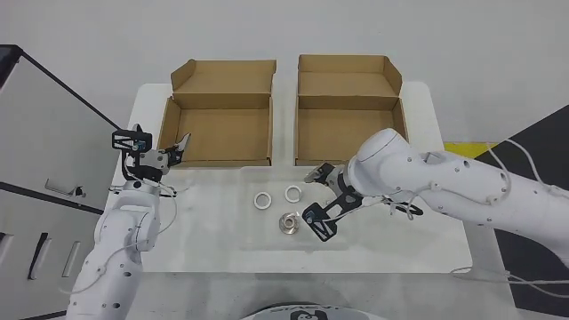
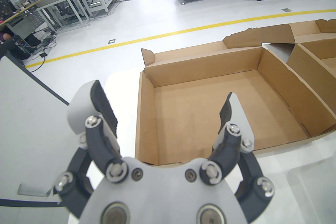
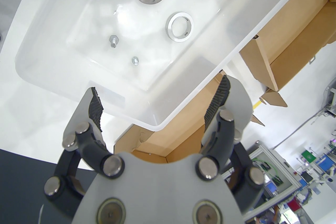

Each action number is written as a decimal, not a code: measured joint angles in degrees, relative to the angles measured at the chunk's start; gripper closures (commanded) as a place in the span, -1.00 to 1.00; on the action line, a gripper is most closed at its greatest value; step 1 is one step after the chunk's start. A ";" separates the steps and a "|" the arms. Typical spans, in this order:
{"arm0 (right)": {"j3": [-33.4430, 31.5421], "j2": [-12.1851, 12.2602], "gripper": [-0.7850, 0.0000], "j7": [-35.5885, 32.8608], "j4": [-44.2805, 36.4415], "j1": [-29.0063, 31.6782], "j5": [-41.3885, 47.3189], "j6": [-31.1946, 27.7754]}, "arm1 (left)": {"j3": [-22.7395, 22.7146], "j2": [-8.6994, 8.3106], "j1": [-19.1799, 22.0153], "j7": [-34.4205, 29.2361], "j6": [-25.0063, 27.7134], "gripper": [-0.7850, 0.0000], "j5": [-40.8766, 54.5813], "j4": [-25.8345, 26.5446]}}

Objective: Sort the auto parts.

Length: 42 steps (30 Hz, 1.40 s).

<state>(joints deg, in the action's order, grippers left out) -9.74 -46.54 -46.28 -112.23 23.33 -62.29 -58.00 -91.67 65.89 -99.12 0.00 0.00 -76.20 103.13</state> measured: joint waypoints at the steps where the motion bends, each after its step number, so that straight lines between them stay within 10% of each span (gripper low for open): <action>1: 0.00 -0.22 -1.00 0.00 0.23 0.21 -0.27 0.00 | 0.00 0.00 0.00 0.00 0.00 -1.00 0.00 0.00; 28: 0.00 -4.50 -0.98 -0.01 7.08 6.28 -4.67 0.00 | 0.00 0.00 0.00 0.00 0.00 -1.00 0.00 0.00; 42: 0.00 -2.81 -0.42 -0.01 5.46 8.66 -4.94 0.00 | 0.00 0.00 0.00 0.00 0.00 -1.00 0.00 0.00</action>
<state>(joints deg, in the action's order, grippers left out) -9.74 -49.35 -46.29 -106.77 31.99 -67.23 -58.00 -91.67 65.89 -99.12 0.00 0.00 -76.20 103.13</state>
